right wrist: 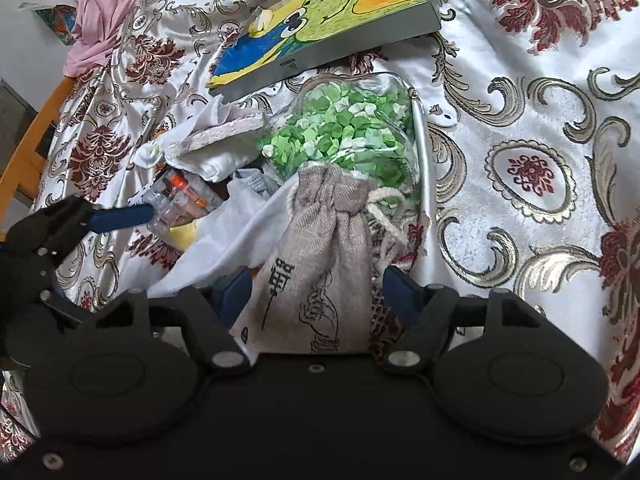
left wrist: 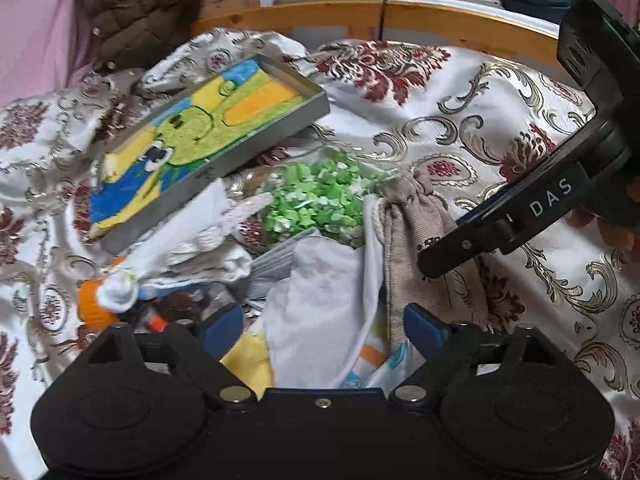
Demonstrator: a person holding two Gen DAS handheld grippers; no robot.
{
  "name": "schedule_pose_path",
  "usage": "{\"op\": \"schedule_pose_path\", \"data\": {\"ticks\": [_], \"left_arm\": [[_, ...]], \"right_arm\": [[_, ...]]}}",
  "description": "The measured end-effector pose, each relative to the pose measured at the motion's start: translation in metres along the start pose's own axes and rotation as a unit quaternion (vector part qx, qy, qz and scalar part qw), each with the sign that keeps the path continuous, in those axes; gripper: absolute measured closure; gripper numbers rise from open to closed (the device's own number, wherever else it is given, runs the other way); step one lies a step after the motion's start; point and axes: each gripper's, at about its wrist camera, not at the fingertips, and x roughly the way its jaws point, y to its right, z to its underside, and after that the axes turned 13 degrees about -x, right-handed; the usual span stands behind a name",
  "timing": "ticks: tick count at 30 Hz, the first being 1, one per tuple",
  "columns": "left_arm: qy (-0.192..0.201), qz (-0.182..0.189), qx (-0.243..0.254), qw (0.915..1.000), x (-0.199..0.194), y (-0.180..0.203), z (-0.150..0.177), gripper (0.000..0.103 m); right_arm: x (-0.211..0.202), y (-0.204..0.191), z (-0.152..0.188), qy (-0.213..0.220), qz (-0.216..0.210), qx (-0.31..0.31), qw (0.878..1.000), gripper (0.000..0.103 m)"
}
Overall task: Organize soft objects
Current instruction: 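Reach the right gripper to the beige drawstring pouch and grasp it, then lift the pouch with the right gripper and lower it onto the painting tray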
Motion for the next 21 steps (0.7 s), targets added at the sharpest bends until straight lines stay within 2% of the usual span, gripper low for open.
{"op": "schedule_pose_path", "data": {"ticks": [4,6,7,10,11,14,17,21], "left_arm": [[-0.022,0.023,-0.014,0.9994,0.013,-0.002,-0.005,0.046],[-0.033,0.033,-0.019,0.9987,0.019,-0.003,-0.007,0.057],[-0.039,0.036,-0.02,0.9984,0.022,-0.003,-0.008,0.066],[-0.054,0.052,-0.027,0.9968,0.029,-0.003,-0.009,0.088],[-0.058,0.057,-0.032,0.9962,0.029,-0.004,-0.009,0.092],[-0.065,0.071,-0.054,0.9939,0.028,-0.007,-0.01,0.102],[-0.067,0.08,-0.077,0.9916,0.026,-0.01,-0.012,0.103],[-0.051,0.085,-0.106,0.9894,0.01,-0.012,-0.015,0.103]], "right_arm": [[0.01,0.007,-0.003,0.001,-0.011,0.009,1.0,0.051],[0.014,0.007,-0.004,0.003,-0.012,0.014,1.0,0.061],[0.014,0.01,-0.002,0.003,-0.012,0.018,1.0,0.067],[0.018,0.021,0.004,0.002,-0.02,0.031,0.999,0.076],[0.018,0.021,0.004,0.002,-0.02,0.031,0.999,0.079],[0.018,0.026,0.009,0.004,-0.029,0.03,0.999,0.085],[0.014,0.026,0.012,0.004,-0.033,0.028,0.999,0.089],[0.0,0.024,0.015,0.007,-0.043,0.02,0.999,0.091]]}}
